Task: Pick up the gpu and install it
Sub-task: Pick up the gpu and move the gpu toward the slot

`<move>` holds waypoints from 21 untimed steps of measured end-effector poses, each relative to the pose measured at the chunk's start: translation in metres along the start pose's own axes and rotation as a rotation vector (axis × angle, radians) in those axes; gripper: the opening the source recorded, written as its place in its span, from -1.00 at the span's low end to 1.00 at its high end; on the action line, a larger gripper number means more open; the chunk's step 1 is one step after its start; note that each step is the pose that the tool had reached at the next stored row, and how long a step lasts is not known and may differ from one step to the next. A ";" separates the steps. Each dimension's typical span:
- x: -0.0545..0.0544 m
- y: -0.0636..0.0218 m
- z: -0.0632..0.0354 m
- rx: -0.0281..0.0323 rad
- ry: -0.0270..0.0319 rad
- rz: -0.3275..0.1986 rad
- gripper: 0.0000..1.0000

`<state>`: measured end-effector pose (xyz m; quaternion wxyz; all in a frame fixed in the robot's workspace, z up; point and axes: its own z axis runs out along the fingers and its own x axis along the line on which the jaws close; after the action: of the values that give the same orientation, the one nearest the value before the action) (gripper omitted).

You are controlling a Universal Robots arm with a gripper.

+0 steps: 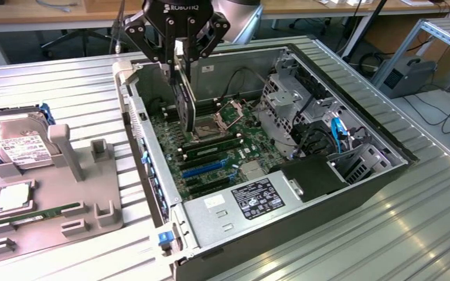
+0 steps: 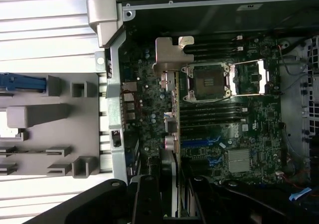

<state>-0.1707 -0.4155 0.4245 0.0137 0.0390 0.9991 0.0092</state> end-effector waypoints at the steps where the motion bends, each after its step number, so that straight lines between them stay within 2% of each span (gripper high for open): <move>1: -0.001 0.0001 0.0002 0.0001 0.0000 0.000 -0.47; 21: -0.017 0.0013 0.0044 0.0015 -0.0001 0.000 -0.47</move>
<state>-0.1533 -0.4155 0.4205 0.0137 0.0390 0.9991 0.0084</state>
